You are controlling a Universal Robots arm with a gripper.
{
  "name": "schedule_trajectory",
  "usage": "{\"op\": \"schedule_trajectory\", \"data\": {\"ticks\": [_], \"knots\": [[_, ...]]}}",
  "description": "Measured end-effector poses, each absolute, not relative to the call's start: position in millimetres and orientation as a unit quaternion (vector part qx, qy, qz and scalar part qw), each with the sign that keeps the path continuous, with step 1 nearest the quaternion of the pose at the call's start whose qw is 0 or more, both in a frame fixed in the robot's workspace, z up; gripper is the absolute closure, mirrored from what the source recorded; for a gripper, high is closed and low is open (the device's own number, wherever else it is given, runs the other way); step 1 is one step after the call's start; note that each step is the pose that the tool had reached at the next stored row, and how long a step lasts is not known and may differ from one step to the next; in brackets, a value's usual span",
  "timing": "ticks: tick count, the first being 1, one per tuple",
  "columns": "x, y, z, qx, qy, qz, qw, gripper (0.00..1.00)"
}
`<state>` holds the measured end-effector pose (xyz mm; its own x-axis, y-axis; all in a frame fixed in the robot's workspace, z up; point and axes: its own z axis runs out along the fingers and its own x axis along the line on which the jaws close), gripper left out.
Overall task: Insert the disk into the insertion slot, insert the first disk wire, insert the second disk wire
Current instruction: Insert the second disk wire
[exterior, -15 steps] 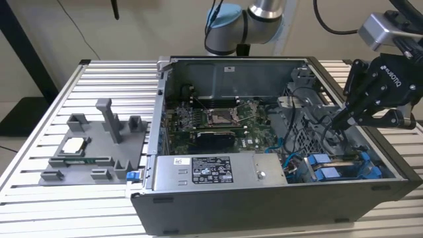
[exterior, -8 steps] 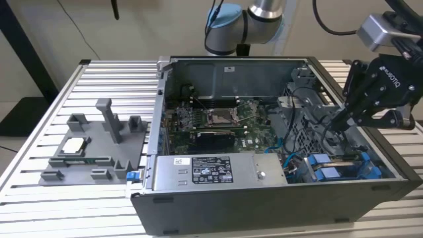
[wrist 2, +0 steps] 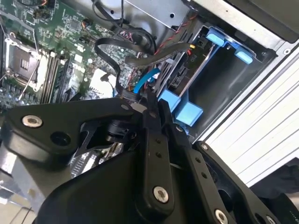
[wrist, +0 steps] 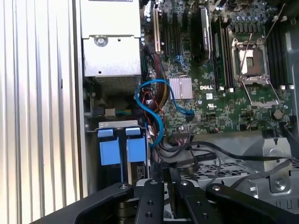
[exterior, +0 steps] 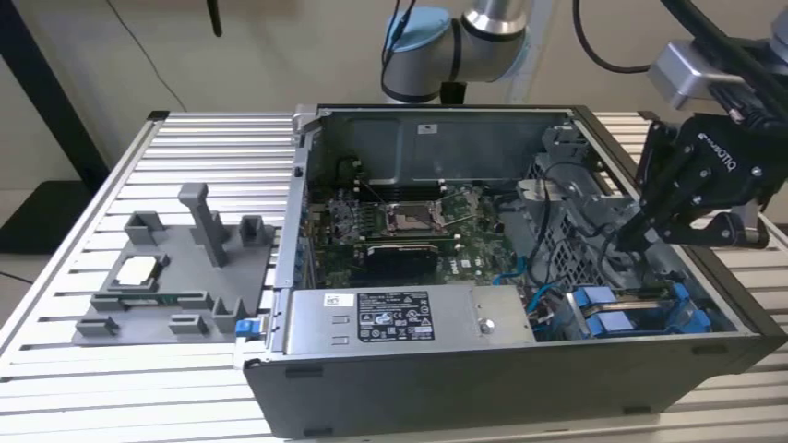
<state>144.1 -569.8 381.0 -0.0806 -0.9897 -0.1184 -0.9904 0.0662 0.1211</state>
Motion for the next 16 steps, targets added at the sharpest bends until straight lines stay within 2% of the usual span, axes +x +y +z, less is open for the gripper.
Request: {"op": "schedule_trajectory", "data": {"ticks": [4, 10, 16], "knots": [[141.7, -569.8, 379.5, -0.679, 0.731, 0.070, -0.001, 0.84], [139.1, -569.8, 376.7, -0.679, 0.732, 0.051, 0.001, 0.84], [138.3, -569.8, 374.9, -0.680, 0.732, 0.044, 0.004, 0.84]]}}
